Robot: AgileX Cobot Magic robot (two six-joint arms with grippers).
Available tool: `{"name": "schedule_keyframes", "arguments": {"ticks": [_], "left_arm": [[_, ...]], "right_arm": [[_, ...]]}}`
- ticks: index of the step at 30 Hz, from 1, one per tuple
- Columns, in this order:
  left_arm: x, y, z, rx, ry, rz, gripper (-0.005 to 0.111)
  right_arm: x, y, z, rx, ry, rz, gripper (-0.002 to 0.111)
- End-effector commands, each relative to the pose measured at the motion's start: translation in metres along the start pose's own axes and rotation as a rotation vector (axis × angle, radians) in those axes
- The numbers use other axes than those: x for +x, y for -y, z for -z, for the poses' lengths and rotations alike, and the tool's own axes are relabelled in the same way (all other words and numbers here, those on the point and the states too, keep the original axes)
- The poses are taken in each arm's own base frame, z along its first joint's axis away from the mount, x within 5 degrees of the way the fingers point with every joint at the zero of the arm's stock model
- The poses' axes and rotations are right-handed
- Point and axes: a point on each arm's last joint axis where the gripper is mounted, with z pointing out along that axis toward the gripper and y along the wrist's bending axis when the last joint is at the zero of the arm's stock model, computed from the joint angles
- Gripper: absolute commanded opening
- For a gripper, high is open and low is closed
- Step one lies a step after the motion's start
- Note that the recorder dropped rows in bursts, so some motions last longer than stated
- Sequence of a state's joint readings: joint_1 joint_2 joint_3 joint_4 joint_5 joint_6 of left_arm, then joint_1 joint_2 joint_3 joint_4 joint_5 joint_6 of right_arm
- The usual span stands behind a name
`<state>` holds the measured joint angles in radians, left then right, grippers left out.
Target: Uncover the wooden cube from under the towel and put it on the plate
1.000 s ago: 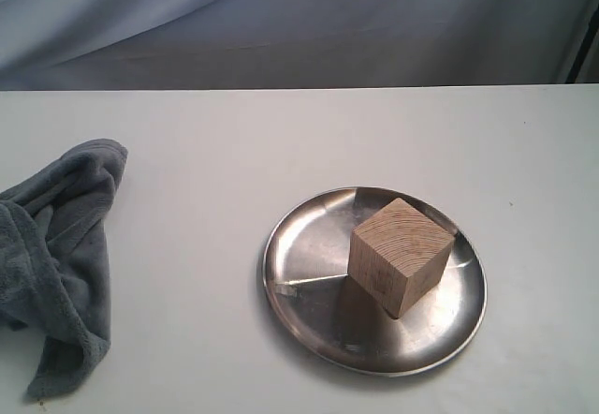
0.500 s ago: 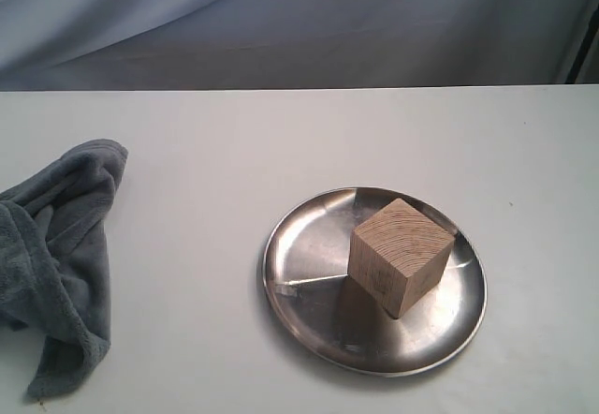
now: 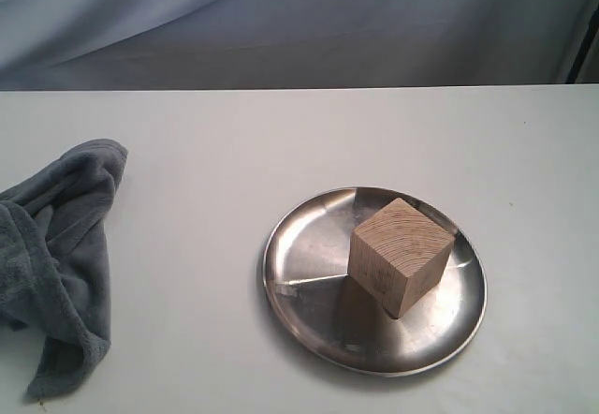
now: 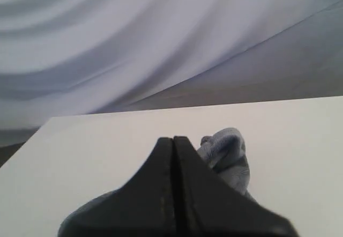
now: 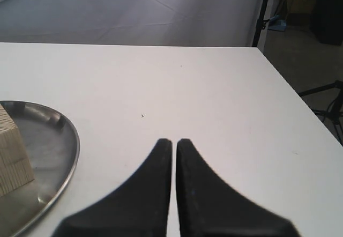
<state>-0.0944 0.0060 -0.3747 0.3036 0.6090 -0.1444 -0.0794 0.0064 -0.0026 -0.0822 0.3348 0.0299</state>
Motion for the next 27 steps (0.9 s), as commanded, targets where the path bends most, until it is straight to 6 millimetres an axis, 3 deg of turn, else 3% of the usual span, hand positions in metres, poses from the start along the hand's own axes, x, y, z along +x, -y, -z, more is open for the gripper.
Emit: {"name": "schedule_keyframes", "arguments": {"ticks": [1,7,16,27], "left_arm": [[0.015,0.01,-0.015,0.048,0.096,0.056,0.0],[0.039,0.019,-0.03,0.093,0.146,0.045,0.0],[0.074,0.026,-0.042,0.114,0.07,0.036,0.0],[0.081,0.026,-0.042,0.103,0.005,0.031,0.0]], "right_arm": [[0.0,0.0,0.0,0.0,0.005,-0.001,0.003],[0.0,0.0,0.0,0.0,0.005,-0.004,0.003],[0.0,0.0,0.0,0.0,0.005,-0.004,0.003],[0.0,0.0,0.0,0.0,0.005,-0.001,0.003]]}}
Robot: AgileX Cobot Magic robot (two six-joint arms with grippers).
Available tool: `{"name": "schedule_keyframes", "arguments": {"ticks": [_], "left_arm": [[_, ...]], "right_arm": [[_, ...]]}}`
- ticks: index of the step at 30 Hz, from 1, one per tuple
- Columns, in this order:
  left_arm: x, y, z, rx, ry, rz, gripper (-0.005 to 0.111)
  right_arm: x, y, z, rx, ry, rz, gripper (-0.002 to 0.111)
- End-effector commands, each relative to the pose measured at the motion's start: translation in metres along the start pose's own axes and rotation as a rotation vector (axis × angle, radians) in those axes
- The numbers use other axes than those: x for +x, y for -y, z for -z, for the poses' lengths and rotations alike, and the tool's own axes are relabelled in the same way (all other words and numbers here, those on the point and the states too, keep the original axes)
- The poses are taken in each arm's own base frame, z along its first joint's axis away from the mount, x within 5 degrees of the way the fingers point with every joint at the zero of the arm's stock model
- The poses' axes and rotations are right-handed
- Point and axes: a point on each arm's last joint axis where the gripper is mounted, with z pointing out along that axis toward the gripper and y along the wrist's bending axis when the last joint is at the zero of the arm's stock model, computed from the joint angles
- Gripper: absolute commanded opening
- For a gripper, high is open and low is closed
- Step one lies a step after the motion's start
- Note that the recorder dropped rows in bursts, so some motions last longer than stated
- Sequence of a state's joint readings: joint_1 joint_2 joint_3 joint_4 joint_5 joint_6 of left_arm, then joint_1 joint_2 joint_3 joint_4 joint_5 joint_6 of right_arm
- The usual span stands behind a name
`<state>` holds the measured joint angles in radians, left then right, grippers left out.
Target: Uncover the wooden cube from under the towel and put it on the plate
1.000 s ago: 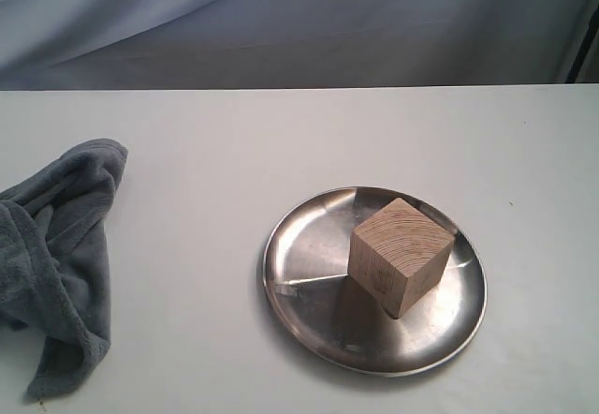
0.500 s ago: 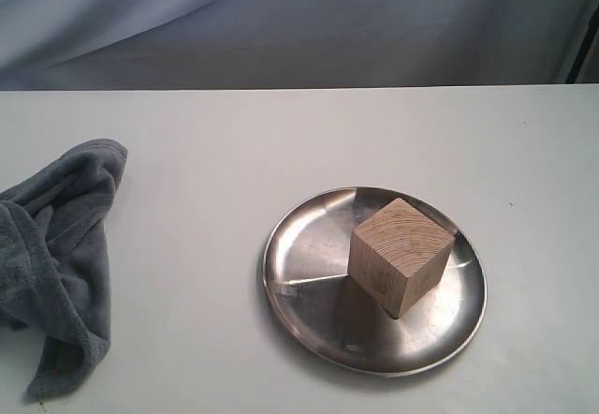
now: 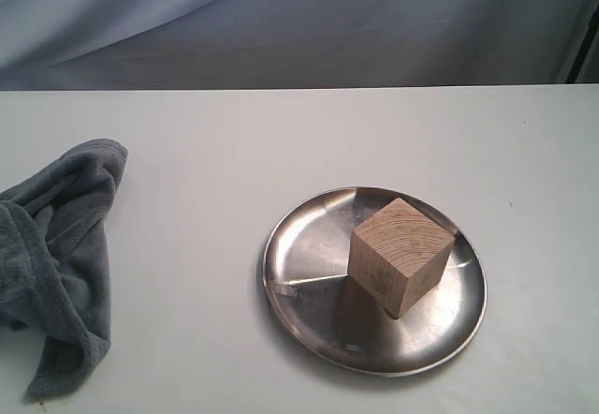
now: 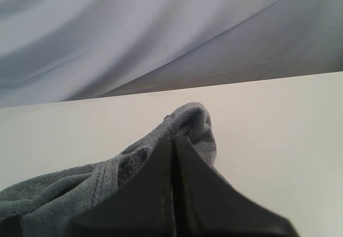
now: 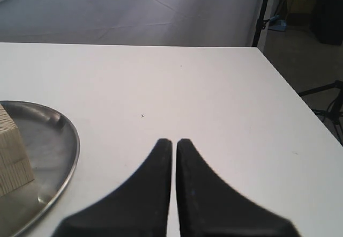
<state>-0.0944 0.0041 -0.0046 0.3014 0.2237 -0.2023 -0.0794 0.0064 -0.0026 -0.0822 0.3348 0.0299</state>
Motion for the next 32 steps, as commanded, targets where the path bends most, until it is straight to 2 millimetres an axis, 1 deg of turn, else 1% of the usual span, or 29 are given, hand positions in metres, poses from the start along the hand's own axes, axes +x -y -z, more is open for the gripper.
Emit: {"name": "schedule_keyframes", "arguments": {"ticks": [1,15,24,32], "left_arm": [[0.0027,-0.0001,0.0,-0.003,-0.016,0.015,0.0],[0.0046,-0.0003,0.0,-0.006,-0.036,0.022,0.0],[0.0045,0.0014,0.0,0.012,-0.036,0.093,0.0],[0.0044,0.0013,0.0,0.01,-0.035,0.084,0.0]], "right_arm": [[0.0005,0.0,0.0002,0.0,0.005,-0.001,0.003],[0.0005,0.0,0.0002,0.0,0.005,-0.001,0.003],[0.0005,0.0,0.0002,0.0,0.005,-0.001,0.003],[0.0005,0.0,0.0002,0.0,0.005,-0.003,0.003]]}}
